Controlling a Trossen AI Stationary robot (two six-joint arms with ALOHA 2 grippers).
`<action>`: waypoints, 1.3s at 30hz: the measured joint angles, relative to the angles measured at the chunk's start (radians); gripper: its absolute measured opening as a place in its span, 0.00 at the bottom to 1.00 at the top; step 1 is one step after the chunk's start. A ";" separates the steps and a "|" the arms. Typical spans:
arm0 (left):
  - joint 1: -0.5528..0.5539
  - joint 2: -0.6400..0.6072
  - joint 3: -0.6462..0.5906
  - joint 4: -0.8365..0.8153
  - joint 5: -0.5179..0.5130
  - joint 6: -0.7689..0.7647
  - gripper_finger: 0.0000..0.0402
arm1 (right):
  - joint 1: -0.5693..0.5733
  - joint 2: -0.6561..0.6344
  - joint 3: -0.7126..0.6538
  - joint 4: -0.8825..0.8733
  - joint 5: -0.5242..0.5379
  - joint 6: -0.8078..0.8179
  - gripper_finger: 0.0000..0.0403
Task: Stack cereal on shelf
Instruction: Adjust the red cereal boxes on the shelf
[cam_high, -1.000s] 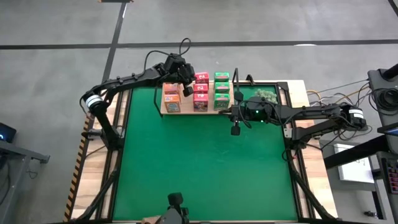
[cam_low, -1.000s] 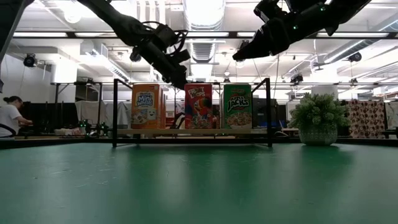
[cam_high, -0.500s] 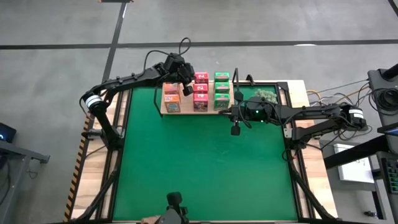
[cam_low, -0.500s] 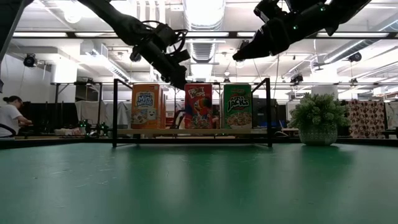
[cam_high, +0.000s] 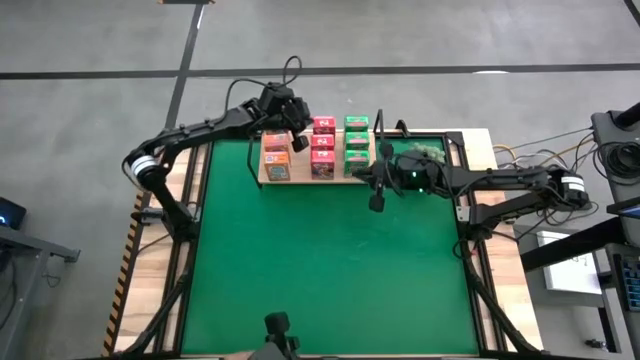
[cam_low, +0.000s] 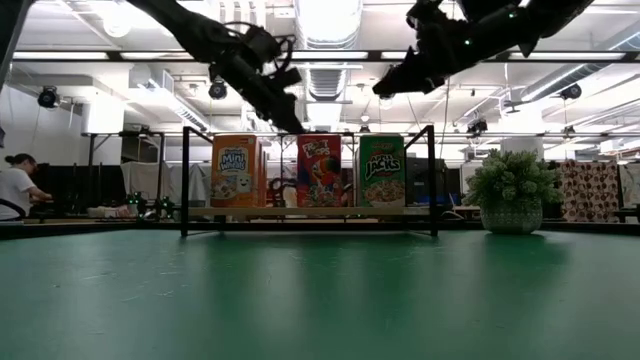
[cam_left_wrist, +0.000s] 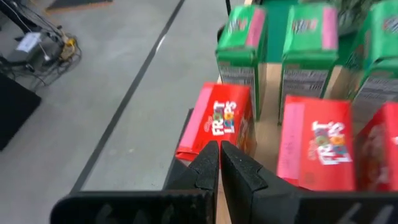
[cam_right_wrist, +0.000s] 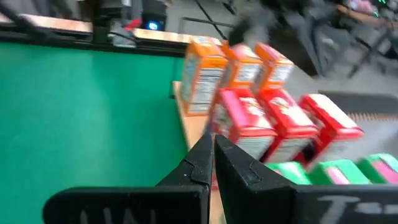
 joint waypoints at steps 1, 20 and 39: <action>-0.001 -0.016 -0.002 -0.003 0.000 -0.003 0.00 | -0.012 0.003 0.014 -0.018 0.000 0.015 0.02; -0.140 -0.519 -0.468 0.298 0.014 -0.084 0.00 | -0.257 0.462 0.711 -0.585 -0.019 -0.082 0.02; -0.141 -0.722 -0.603 0.331 0.013 -0.116 0.00 | -0.403 0.768 1.088 -0.822 -0.097 -0.153 0.02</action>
